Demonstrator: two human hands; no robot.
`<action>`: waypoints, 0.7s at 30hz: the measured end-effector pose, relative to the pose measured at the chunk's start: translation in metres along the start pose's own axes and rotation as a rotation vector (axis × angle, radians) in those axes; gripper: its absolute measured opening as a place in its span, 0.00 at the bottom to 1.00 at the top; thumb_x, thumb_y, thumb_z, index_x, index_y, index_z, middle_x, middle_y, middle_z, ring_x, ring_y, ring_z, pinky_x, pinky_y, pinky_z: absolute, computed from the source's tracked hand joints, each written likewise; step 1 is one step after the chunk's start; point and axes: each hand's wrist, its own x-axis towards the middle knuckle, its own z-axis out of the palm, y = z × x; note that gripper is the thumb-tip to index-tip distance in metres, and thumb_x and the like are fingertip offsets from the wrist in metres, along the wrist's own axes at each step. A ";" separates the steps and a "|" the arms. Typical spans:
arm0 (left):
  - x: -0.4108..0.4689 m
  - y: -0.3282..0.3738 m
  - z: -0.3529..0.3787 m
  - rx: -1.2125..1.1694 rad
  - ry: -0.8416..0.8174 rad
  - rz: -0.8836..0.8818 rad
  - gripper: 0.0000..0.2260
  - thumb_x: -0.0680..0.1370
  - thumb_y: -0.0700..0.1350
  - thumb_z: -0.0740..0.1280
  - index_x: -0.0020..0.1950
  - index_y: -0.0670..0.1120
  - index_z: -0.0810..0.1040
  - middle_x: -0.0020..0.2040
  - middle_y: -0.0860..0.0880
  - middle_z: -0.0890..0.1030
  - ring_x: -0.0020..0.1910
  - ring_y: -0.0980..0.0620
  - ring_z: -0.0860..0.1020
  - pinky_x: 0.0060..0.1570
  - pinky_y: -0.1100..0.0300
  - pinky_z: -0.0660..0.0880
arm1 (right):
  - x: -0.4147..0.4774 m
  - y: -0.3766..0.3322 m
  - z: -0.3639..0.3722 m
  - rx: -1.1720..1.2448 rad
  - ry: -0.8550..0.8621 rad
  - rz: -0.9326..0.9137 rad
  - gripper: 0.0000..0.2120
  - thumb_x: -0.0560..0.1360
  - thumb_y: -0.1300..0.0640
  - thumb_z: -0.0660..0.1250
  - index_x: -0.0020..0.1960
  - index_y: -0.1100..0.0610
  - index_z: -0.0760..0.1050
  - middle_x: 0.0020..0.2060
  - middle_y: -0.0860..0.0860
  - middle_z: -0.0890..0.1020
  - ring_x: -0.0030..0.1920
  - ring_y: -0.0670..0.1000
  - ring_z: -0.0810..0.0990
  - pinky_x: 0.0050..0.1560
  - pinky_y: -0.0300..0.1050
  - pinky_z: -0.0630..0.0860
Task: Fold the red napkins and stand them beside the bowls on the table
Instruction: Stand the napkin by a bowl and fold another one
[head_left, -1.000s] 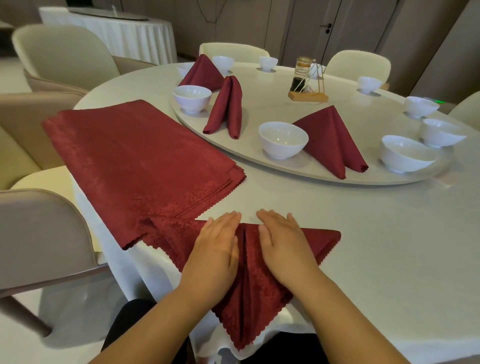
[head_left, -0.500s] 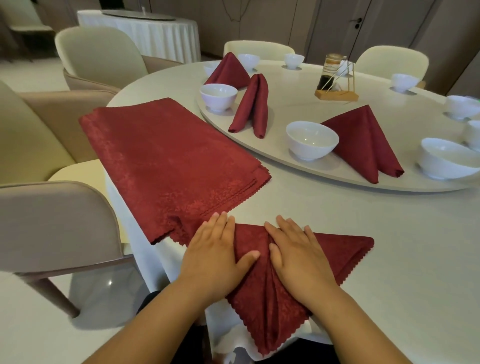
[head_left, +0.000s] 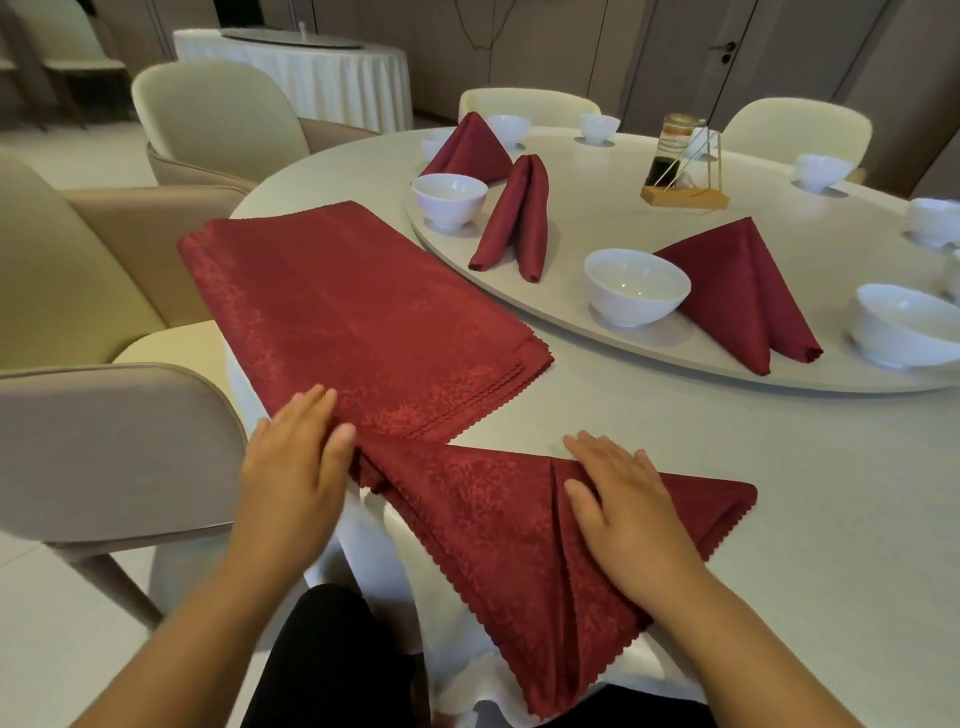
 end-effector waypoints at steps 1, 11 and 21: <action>0.008 0.002 -0.007 -0.086 0.028 0.018 0.29 0.75 0.57 0.52 0.63 0.38 0.74 0.63 0.41 0.75 0.65 0.44 0.70 0.64 0.56 0.61 | 0.001 0.004 -0.007 0.034 0.033 0.003 0.26 0.76 0.45 0.42 0.73 0.49 0.57 0.73 0.46 0.60 0.73 0.45 0.54 0.68 0.34 0.37; 0.065 0.061 0.022 -0.062 -0.867 0.257 0.13 0.75 0.44 0.68 0.60 0.48 0.76 0.46 0.60 0.75 0.43 0.64 0.74 0.43 0.78 0.67 | 0.020 0.028 -0.049 0.058 -0.312 0.079 0.14 0.73 0.56 0.67 0.59 0.51 0.73 0.53 0.47 0.75 0.53 0.46 0.70 0.57 0.39 0.68; 0.068 0.085 0.046 0.222 -1.119 0.249 0.08 0.72 0.44 0.71 0.46 0.48 0.73 0.36 0.57 0.68 0.33 0.61 0.67 0.32 0.69 0.64 | 0.032 0.022 -0.062 0.058 -0.485 0.053 0.11 0.72 0.58 0.68 0.36 0.48 0.68 0.36 0.43 0.72 0.39 0.45 0.71 0.37 0.34 0.67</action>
